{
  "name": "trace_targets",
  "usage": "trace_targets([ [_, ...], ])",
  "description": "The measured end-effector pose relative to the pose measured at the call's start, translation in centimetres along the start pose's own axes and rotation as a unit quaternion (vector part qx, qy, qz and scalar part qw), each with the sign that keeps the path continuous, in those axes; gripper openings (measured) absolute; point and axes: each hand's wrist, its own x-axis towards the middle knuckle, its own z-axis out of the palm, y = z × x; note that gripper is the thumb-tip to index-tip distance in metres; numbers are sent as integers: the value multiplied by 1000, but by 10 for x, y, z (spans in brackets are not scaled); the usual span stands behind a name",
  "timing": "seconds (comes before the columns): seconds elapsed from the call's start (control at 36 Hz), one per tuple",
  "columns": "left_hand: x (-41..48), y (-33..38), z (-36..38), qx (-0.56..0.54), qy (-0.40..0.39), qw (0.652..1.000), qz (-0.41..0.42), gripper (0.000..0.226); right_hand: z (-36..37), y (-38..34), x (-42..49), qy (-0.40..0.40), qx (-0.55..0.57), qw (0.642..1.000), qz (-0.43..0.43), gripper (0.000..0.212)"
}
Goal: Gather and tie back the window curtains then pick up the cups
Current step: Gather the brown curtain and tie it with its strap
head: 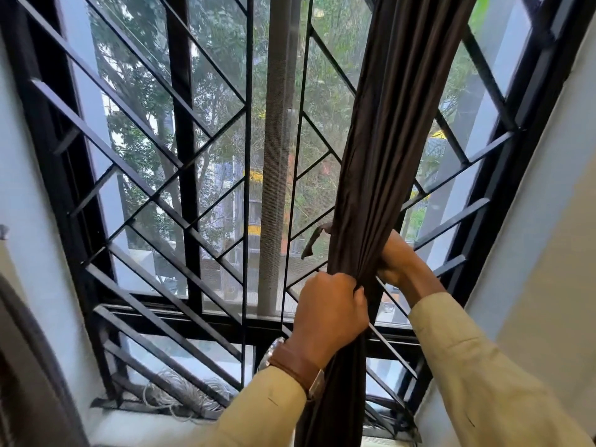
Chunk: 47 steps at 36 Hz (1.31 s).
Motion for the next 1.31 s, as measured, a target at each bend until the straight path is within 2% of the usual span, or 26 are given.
trace_targets([
  [0.19,5,-7,1,-13,-18,1000,-10,29,-12,5,3,13,54,998,33,57],
  [0.33,7,-12,3,-34,-20,999,-29,34,-13,5,-4,-33,62,997,30,65],
  [0.47,9,-16,3,-33,-8,999,-41,35,-22,14,-5,-54,81,995,24,107],
  [0.5,9,-16,3,-34,-8,998,-44,34,-23,15,-6,-55,63,996,16,107],
  [0.58,9,-18,5,-38,7,998,-51,33,-24,15,-9,-70,3,998,-3,85],
  [0.67,11,-18,4,-61,17,997,-48,13,-22,10,-11,-52,-69,996,-17,86],
  [0.69,12,-18,4,-73,21,996,-52,11,-20,7,-12,-44,-88,995,-16,74],
  [0.75,15,-18,5,-87,30,994,-57,22,-15,1,-14,-40,-111,993,-16,34],
  [0.81,16,-18,6,-89,41,993,-67,26,-11,-4,-17,-28,-102,994,-13,5],
  [0.86,17,-18,7,-79,50,993,-74,31,-12,-3,-15,-13,-81,996,-15,4],
  [0.94,16,-15,4,-49,66,995,-62,38,-14,0,-12,9,-80,997,-11,22],
  [1.08,19,-13,-2,-68,149,986,-10,46,-18,-2,-13,31,-74,997,6,32],
  [1.17,29,-15,-5,-80,113,990,-13,64,-17,-3,-14,30,-67,997,7,33],
  [1.22,36,-19,-6,-75,74,994,-25,55,-16,-4,-14,29,-73,997,6,32],
  [1.28,40,-22,-9,-51,44,997,-32,30,-16,-5,-14,33,-80,996,4,32],
  [1.31,41,-21,-12,-38,34,998,-33,33,-16,-5,-15,34,-79,996,4,32],
])
